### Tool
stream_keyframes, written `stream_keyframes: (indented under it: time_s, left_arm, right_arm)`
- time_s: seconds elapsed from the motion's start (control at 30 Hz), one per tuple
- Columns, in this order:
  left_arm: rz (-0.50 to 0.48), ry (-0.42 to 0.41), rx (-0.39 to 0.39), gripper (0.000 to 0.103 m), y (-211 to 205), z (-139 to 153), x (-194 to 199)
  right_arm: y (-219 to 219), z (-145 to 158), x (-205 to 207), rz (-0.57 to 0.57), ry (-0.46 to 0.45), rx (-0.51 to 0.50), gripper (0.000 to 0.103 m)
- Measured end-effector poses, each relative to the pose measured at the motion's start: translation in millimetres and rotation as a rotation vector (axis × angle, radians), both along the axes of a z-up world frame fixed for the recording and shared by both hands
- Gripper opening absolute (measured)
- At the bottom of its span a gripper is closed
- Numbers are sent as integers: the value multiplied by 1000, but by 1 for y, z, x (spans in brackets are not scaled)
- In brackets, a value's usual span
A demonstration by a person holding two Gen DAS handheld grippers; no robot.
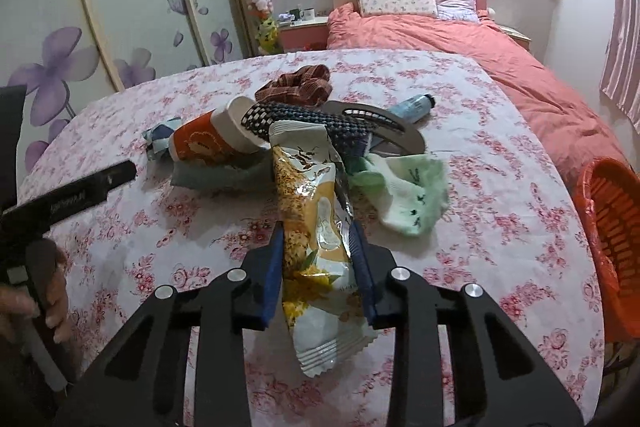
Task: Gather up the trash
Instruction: 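Grasp the yellow snack wrapper with the right tool while the left tool grasps the blue-grey packet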
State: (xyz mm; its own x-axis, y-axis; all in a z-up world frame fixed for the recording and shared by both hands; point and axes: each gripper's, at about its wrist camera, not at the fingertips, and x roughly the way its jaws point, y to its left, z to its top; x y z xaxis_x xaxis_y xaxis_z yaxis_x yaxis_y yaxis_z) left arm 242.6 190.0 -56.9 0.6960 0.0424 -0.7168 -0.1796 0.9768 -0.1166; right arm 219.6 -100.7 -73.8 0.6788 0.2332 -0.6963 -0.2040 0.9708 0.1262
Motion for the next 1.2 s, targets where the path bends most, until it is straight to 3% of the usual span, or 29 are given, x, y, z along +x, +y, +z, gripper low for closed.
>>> stream_keyframes:
  time_s: [0.1, 0.23, 0.4, 0.53, 0.6, 0.67, 0.7, 0.8, 0.87, 1.0, 1.2]
  left_arm:
    - [9, -5, 0, 97, 0, 4, 18]
    - [23, 21, -19, 97, 0, 6, 49]
    - [44, 92, 19, 97, -3, -7, 75]
    - [47, 125, -21, 97, 0, -19, 81]
    - [38, 125, -50, 92, 3, -21, 79]
    - [5, 130, -67, 74, 6, -22, 77]
    - [-8, 139, -61, 72, 7, -22, 76]
    - [-17, 140, -32, 73, 14, -24, 67]
    - [-11, 141, -44, 79, 19, -25, 65]
    - [21, 143, -62, 83, 20, -25, 69]
    - [30, 123, -71, 74, 16, -25, 80]
  right_arm:
    - [-1, -6, 4, -2, 17, -14, 34]
    - [2, -13, 10, -5, 37, -24, 52]
    - [1, -20, 22, -12, 67, -22, 58]
    - [3, -25, 27, 3, 90, -27, 58]
    - [4, -26, 26, 16, 94, -27, 53]
    - [4, -24, 24, 24, 94, -19, 46]
    - [3, -23, 23, 25, 92, -16, 45]
    - [2, -20, 19, 29, 86, -8, 45]
    - [3, -22, 21, 29, 91, -6, 53]
    - [8, -25, 23, 25, 104, -7, 56]
    - [5, -22, 20, 37, 100, 6, 39]
